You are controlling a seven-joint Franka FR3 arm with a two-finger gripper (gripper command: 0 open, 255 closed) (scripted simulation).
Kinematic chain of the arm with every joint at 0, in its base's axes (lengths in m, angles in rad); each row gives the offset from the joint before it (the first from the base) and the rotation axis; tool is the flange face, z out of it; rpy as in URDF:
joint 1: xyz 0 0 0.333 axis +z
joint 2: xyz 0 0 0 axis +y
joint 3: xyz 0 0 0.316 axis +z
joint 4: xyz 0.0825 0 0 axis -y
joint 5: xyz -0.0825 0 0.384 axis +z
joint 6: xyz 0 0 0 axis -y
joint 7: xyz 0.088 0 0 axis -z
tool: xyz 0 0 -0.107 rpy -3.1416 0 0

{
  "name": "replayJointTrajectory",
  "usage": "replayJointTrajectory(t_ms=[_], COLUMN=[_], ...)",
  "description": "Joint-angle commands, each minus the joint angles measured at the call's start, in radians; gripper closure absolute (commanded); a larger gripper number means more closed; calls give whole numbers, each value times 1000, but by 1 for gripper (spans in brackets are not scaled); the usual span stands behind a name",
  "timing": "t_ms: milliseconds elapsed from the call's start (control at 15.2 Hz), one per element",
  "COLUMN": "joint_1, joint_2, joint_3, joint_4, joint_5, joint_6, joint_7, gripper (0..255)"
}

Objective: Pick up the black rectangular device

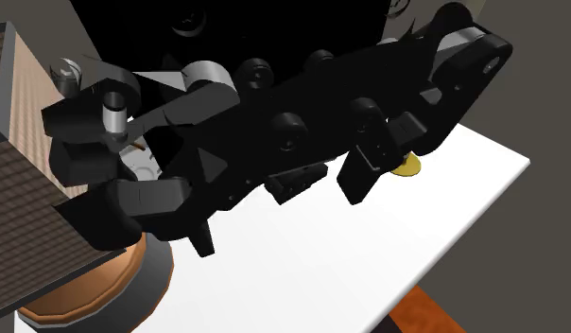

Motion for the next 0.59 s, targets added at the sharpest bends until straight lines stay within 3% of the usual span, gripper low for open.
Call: replayJointTrajectory(t_ms=[0,528], joint_1=[0,10], joint_2=[0,319], joint_3=[0,-85], joint_4=[0,108], joint_5=[0,-51], joint_6=[0,79], joint_7=[0,-141], gripper=[0,0])
